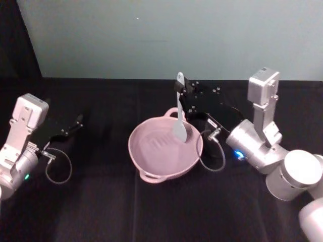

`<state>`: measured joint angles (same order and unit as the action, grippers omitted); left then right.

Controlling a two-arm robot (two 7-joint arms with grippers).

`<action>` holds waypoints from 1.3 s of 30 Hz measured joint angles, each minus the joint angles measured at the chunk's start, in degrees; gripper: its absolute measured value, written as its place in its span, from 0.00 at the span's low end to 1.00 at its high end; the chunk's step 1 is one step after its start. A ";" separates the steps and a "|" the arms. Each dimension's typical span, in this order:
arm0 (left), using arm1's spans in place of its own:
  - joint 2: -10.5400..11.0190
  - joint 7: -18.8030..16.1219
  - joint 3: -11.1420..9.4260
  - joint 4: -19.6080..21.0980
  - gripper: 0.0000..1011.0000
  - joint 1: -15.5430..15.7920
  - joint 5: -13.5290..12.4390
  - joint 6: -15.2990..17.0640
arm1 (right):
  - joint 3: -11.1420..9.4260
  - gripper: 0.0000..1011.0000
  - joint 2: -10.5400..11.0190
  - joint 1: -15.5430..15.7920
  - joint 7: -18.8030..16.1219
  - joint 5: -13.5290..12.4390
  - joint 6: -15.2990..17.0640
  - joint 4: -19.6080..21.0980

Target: Use the one hand to pick up the spoon and stir the clear water in the bowl.

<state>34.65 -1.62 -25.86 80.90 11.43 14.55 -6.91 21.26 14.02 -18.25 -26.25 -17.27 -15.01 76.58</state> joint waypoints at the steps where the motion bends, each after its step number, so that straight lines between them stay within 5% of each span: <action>1: 0.00 0.00 0.00 0.00 1.00 0.00 0.00 0.00 | -0.19 0.11 0.74 0.77 -0.48 -0.47 0.72 1.29; 9: 0.00 0.00 0.00 0.00 1.00 0.00 0.00 0.00 | 0.17 0.11 3.51 4.12 -3.71 -3.79 2.63 6.29; 16: 0.00 0.00 0.00 0.00 1.00 0.00 0.00 0.00 | 2.11 0.11 3.86 3.75 -5.75 -5.47 3.85 6.52; 26: 0.00 0.00 0.00 0.00 1.00 0.00 0.00 0.00 | 5.21 0.11 0.56 0.05 -7.06 -7.05 2.31 0.97; 39: 0.00 0.00 0.00 0.00 1.00 0.00 0.00 0.00 | 4.33 0.11 -3.43 -3.50 -2.44 -4.35 -1.64 -6.75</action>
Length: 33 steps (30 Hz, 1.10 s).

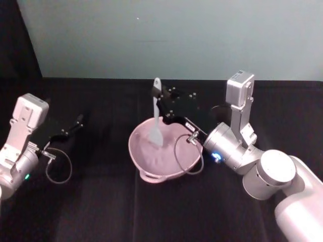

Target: Use the one hand to pick up the spoon and stir the clear water in the bowl.

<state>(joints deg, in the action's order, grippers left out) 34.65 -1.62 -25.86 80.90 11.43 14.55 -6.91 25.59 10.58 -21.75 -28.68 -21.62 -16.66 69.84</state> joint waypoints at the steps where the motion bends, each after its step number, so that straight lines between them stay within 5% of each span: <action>1: 0.00 0.00 0.00 0.00 1.00 0.00 0.00 0.00 | -0.19 0.11 -0.12 -0.08 0.35 0.27 -0.22 -0.23; 7: 0.00 0.00 0.00 0.00 1.00 0.00 0.00 0.00 | -1.74 0.11 -0.19 0.10 2.61 2.39 -1.37 -0.17; 17: 0.00 0.00 0.00 0.00 1.00 0.00 0.00 0.00 | -3.32 0.11 2.69 2.67 2.90 4.28 0.68 5.18; 33: 0.00 0.00 0.00 0.00 1.00 0.00 0.00 0.00 | -1.29 0.11 9.74 5.82 -7.34 -2.76 8.03 13.80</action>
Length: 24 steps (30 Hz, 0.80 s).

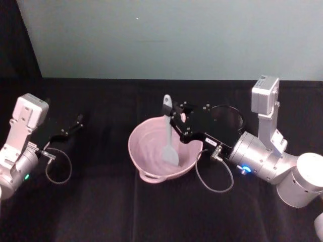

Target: Use the one hand to pick up the spoon and stir the clear water in the bowl.

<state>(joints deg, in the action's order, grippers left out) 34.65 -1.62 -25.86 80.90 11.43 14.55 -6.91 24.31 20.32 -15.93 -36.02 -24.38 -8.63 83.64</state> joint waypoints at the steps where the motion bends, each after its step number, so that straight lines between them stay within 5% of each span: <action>1: 0.00 0.00 0.00 0.00 1.00 0.00 0.00 0.00 | 0.16 0.11 0.20 -0.06 -0.31 -0.37 0.45 0.25; 7: 0.00 0.00 0.00 0.00 1.00 0.00 0.00 0.00 | 1.32 0.11 0.85 -0.55 -1.77 -2.29 2.11 1.52; 14: 0.00 0.00 0.00 0.00 1.00 0.00 0.00 0.00 | 2.90 0.11 -0.76 -2.08 -1.31 -2.78 1.34 -0.15; 24: 0.00 0.00 0.00 0.00 1.00 0.00 0.00 0.00 | 4.06 0.11 -5.83 -5.52 2.73 -0.56 -5.31 -8.24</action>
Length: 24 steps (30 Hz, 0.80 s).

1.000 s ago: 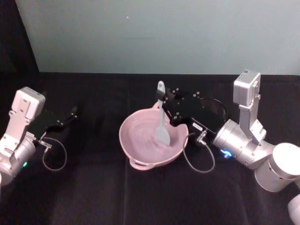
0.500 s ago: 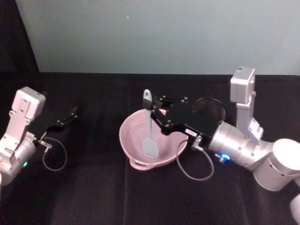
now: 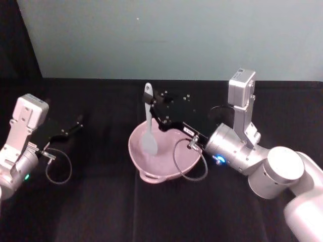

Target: Use the one hand to pick up the spoon and stir the clear water in the bowl.

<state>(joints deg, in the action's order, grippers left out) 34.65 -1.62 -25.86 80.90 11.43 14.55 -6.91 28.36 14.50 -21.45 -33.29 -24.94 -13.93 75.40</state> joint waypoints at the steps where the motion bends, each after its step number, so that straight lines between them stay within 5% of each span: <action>1: 0.00 0.00 0.00 0.00 1.00 0.00 0.00 0.00 | -0.10 0.11 -0.38 -0.21 0.31 0.19 -0.53 -0.66; 10: 0.00 0.00 0.00 0.00 1.00 0.00 0.00 0.00 | -2.08 0.11 -2.62 -1.06 4.63 4.55 -5.67 -4.63; 24: 0.00 0.00 0.00 0.00 1.00 0.00 0.00 0.00 | -4.86 0.11 -0.68 0.62 5.65 7.63 -4.85 -2.82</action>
<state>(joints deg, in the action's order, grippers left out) 34.64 -1.62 -25.86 80.90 11.43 14.55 -6.91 23.50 13.82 -20.83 -27.64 -17.31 -18.78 72.58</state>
